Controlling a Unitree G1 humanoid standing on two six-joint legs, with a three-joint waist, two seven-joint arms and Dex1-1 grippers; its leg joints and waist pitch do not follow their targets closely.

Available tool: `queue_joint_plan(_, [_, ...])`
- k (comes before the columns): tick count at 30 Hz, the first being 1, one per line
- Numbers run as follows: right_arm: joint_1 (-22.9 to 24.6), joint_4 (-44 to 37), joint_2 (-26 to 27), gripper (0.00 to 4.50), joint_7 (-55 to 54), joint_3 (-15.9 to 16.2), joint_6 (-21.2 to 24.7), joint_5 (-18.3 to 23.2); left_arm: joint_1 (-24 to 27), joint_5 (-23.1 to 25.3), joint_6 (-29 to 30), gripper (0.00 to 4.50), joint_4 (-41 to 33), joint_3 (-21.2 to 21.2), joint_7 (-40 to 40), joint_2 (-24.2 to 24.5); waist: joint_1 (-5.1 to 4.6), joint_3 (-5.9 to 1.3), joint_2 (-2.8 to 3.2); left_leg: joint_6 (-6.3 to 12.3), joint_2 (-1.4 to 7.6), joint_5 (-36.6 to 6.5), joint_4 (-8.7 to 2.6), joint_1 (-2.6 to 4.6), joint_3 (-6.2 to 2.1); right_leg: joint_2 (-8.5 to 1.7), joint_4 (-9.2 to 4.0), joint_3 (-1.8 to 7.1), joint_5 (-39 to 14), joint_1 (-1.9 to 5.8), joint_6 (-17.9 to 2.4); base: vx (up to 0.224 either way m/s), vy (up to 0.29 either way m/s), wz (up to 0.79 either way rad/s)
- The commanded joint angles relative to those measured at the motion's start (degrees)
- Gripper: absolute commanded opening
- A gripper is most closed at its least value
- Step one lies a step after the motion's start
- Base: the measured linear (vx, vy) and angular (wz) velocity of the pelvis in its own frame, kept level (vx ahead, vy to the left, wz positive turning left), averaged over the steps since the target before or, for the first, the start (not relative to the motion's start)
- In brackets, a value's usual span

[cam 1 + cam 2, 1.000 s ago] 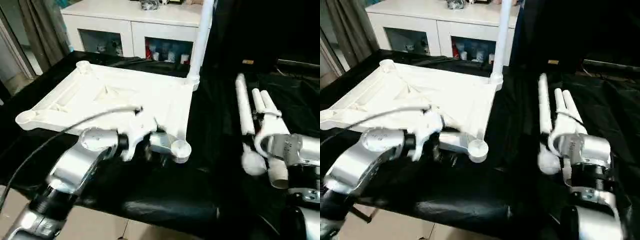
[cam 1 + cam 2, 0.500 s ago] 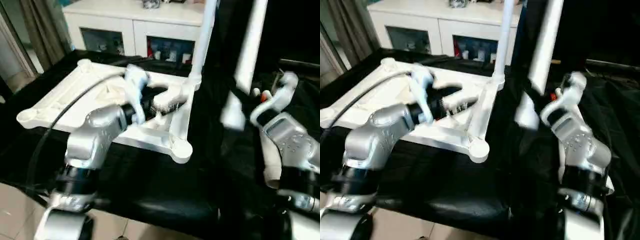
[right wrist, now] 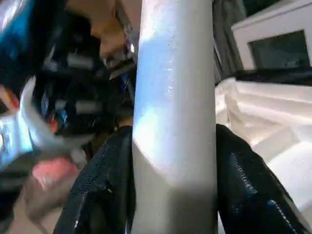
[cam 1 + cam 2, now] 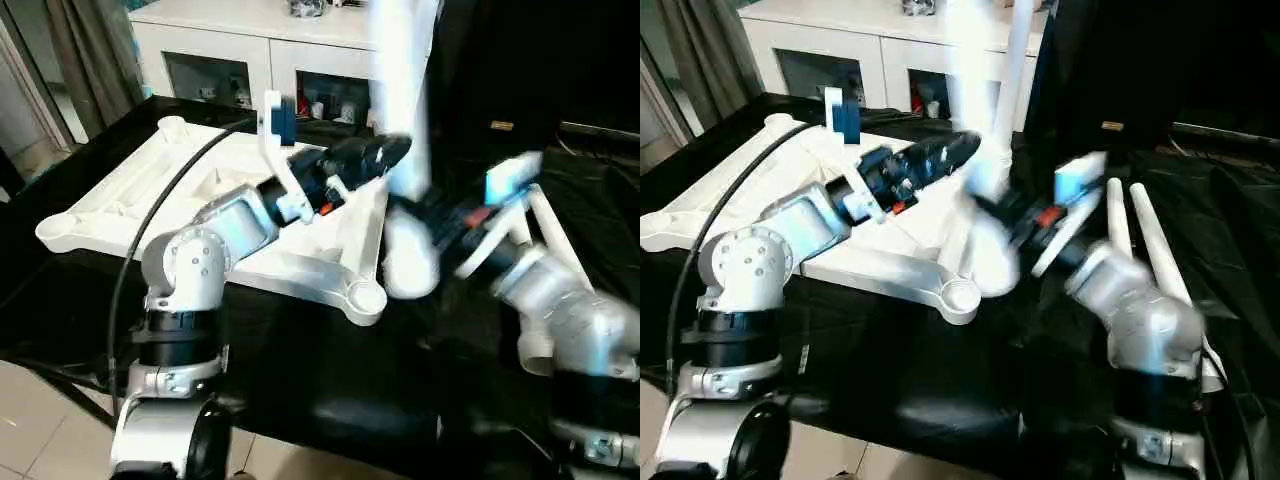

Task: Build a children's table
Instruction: Pick table leg

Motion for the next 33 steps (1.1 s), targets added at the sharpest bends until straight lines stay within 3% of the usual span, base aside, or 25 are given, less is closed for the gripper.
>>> queue_joint_plan(1, [0.48,-1.42,-0.37,1.87,0.65,2.82,-1.38,-1.63,-0.71,-1.31,0.94,4.5,-1.0,-0.55,1.34,-0.4,0.22,-4.02,-0.98,1.42,1.12,-5.28,-3.47,0.07,-0.08,-3.6,-4.78,2.18,-11.26,3.38,-8.39,0.0,0.0,0.0])
queue_joint_plan(5, [0.97,-0.93,-0.86,1.87,-0.48,6.5,-4.44,-4.8,-0.46,-1.05,1.94,4.5,0.16,0.33,5.12,-0.75,0.18,-4.0,-1.18,1.16,1.2,-5.39,-3.46,0.12,-0.1,-3.62,-4.72,2.16,-10.68,3.32,-8.6,0.0,0.0,0.0])
queue_joint_plan(7, [0.99,-0.99,-0.84,1.87,-0.41,6.88,-4.59,-5.04,-0.44,-0.72,2.17,4.5,0.47,0.66,5.89,-0.73,0.13,-3.97,-1.2,1.12,1.19,-5.9,-3.47,0.12,-0.1,-3.64,-4.75,2.17,-11.01,3.38,-8.62,0.0,0.0,0.0])
queue_joint_plan(8, [0.99,-1.01,-0.83,1.87,-0.44,7.21,-4.76,-5.34,-0.39,-0.48,2.36,4.5,0.66,0.89,6.4,-0.69,0.11,-3.96,-1.62,1.29,1.18,-5.84,-3.51,0.08,-0.06,-3.62,-4.81,2.19,-11.01,3.41,-8.43,0.0,0.0,0.0])
queue_joint_plan(10, [0.88,-0.81,-0.72,1.87,-0.87,7.65,-5.22,-5.98,-0.4,-0.26,2.45,4.5,1.05,1.6,7.56,-0.75,0.17,-3.92,-1.37,1.19,1.24,-5.72,-3.52,0.15,-0.12,-3.63,-4.73,2.2,-10.69,3.29,-8.52,0.0,0.0,0.0])
queue_joint_plan(12, [0.63,-0.24,-0.67,1.87,-1.56,7.98,-6.03,-6.77,-0.37,-0.16,2.06,4.5,1.1,2.01,8.25,-0.67,0.16,-3.91,-1.65,1.05,1.27,-5.73,-3.55,0.14,-0.14,-3.68,-4.67,2.17,-10.44,3.38,-8.65,0.0,0.0,0.0])
queue_joint_plan(19, [0.17,1.01,-0.31,1.87,-3.16,8.68,-8.23,-8.0,0.36,-0.24,2.69,3.84,0.45,1.31,9.32,0.11,0.15,-3.89,-1.71,1.41,1.27,-4.46,-3.47,0.17,-0.11,-3.65,-4.28,2.26,-6.95,3.44,-9.65,0.0,0.0,0.0])
queue_joint_plan(24, [-0.18,1.44,0.04,1.87,-4.21,8.9,-8.94,-8.67,0.5,-0.12,2.97,3.68,0.44,0.92,9.36,0.24,0.12,-3.82,-1.63,1.28,1.26,-5.26,-3.5,0.18,-0.13,-3.64,-4.38,2.23,-7.93,3.49,-9.68,0.0,0.0,0.0])
queue_joint_plan(25, [-0.18,1.47,0.04,1.87,-4.24,8.94,-9.01,-8.68,0.5,-0.19,2.98,3.38,0.44,0.88,9.33,0.27,0.12,-3.83,-1.54,1.17,1.25,-5.34,-3.5,0.19,-0.14,-3.67,-4.41,2.25,-8.1,3.49,-9.61,0.0,0.0,0.0])
queue_joint_plan(33, [-0.17,1.69,0.19,1.87,-4.69,9.45,-9.96,-8.99,0.63,0.06,3.1,2.8,0.31,-0.59,8.36,1.07,0.13,-3.92,-1.25,1.07,1.27,-5.18,-3.47,0.26,-0.19,-3.59,-4.2,2.24,-6.3,3.49,-10.09,0.0,0.0,0.0])
